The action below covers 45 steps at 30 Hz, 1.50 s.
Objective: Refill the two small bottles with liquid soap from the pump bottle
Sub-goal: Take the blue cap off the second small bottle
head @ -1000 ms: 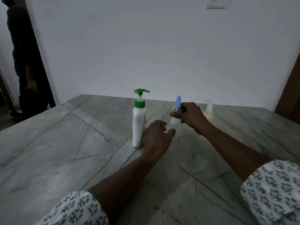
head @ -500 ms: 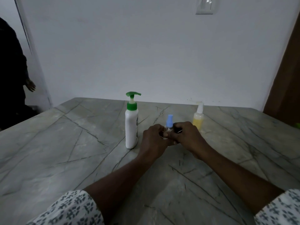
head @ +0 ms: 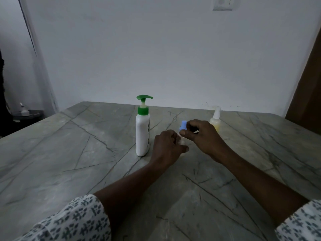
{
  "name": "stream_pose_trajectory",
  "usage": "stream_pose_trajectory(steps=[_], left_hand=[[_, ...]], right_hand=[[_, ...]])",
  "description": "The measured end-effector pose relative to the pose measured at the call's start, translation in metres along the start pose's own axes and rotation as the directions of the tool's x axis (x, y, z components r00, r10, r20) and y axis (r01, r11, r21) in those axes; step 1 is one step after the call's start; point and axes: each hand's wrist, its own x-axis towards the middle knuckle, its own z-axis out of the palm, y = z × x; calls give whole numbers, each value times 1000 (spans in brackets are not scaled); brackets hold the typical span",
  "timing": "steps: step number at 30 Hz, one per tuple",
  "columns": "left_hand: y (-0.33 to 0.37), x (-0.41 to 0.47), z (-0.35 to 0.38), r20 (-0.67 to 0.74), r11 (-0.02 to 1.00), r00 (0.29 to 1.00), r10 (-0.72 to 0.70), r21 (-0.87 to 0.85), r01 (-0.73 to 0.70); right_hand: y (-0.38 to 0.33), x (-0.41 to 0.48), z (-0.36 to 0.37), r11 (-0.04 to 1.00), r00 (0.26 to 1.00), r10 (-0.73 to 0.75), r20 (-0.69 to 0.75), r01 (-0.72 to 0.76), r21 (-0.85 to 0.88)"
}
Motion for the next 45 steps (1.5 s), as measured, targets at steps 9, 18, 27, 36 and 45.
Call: stream_pose_trajectory(steps=[9, 18, 27, 36, 45], left_hand=[[3, -2, -1, -10, 998, 1000, 18, 53, -18], [0, -2, 1, 0, 1000, 1000, 16, 15, -16], [-3, -1, 3, -11, 1000, 1000, 15, 13, -15], [-2, -1, 2, -19, 1000, 1000, 1, -8, -1], [-2, -1, 0, -5, 1000, 1000, 25, 1, -25]], right_hand=[[-3, -10, 10, 974, 983, 162, -84, -146, 172], [2, -10, 8, 927, 979, 198, 39, -200, 317], [1, -9, 10, 919, 985, 169, 18, -165, 357], [2, -7, 13, 980, 986, 84, -141, -56, 191], [-5, -7, 11, 992, 989, 78, -125, -64, 109]])
